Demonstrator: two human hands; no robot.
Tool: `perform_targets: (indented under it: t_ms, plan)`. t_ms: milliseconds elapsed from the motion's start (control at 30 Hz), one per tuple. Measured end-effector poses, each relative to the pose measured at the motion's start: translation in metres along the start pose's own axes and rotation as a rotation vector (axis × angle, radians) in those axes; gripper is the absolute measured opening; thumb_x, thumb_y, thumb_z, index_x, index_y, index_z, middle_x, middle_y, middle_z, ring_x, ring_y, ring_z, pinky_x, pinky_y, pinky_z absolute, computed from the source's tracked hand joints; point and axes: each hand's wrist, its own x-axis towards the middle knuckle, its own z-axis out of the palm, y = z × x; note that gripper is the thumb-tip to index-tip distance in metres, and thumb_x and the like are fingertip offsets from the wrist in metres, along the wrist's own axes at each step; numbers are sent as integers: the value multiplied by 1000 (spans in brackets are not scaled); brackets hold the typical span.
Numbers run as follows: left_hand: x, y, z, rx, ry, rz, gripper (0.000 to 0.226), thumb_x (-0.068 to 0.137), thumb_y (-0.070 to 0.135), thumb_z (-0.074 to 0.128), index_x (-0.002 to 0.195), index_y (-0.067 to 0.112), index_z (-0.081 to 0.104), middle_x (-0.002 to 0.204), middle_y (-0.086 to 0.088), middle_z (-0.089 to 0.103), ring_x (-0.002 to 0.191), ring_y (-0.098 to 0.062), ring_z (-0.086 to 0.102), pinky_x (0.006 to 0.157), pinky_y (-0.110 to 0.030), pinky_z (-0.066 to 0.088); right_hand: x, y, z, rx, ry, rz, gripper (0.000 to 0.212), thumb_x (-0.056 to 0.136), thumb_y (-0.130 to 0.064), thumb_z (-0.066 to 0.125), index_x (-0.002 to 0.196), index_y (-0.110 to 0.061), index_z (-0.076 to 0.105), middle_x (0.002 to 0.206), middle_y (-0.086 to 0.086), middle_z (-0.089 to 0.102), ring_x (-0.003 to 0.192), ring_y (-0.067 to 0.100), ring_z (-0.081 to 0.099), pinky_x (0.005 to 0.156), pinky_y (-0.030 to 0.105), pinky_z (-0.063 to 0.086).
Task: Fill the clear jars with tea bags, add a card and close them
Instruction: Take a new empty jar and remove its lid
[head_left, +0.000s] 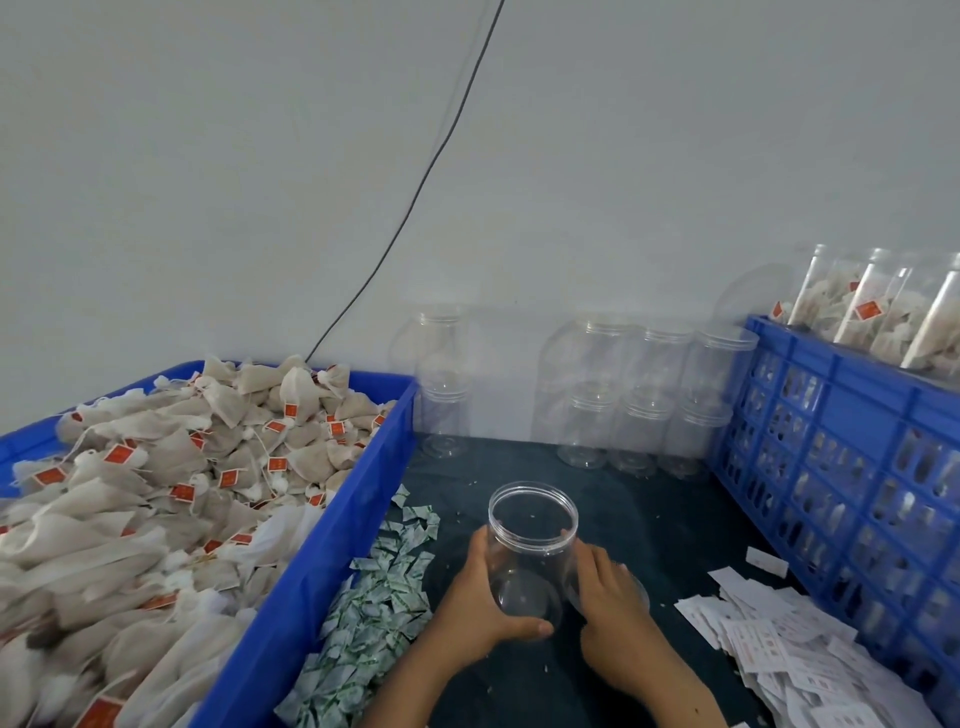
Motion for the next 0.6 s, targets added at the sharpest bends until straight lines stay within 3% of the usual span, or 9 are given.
perform_targets:
  t_ms: [67,133,200,267,400,500,600]
  plan:
    - [-4,4,-4,-92,-54,30,101,62,17,89,138,34,24,138,16,44,126,2,48,107,-24,41,1,3,-2,88,-65,7,91,76,-11,52,151,-26,2,146,-7,23,140,17,20,119,34,13]
    - [-9,14,-8,-214,-23,53,96,62,25,87,139,32,30,139,17,44,127,2,47,108,-25,41,3,5,-6,202,-76,12,80,80,-19,54,149,-26,14,144,-4,32,136,18,28,115,32,20]
    - [-13,28,-10,-296,76,83,84,66,34,83,138,30,39,137,17,50,127,1,49,107,-23,42,6,7,-13,319,39,59,62,84,-8,54,141,-22,37,137,1,45,128,20,40,108,33,33]
    - [-14,45,-13,-378,230,131,56,78,35,77,127,22,53,128,10,60,121,-4,55,97,-17,46,10,3,-25,423,207,112,55,79,13,48,126,-14,55,127,7,55,122,23,50,105,34,38]
    - [-9,88,-21,-475,568,130,10,92,8,61,101,10,65,102,-4,68,97,-16,63,85,-26,52,14,-33,-66,604,487,35,51,76,25,39,102,-11,65,104,5,67,100,21,63,93,30,45]
    - [-1,123,-31,-447,667,74,17,91,-1,56,94,14,63,95,-1,68,86,-15,61,76,-25,52,21,-76,-99,656,568,-68,46,81,19,41,95,-18,64,94,-5,68,90,9,63,84,22,46]
    - [7,152,-52,-284,665,22,17,89,4,55,93,20,62,96,0,68,90,-18,64,83,-37,55,35,-118,-117,713,482,-164,40,83,16,40,93,-13,66,90,-3,68,86,8,64,79,22,49]
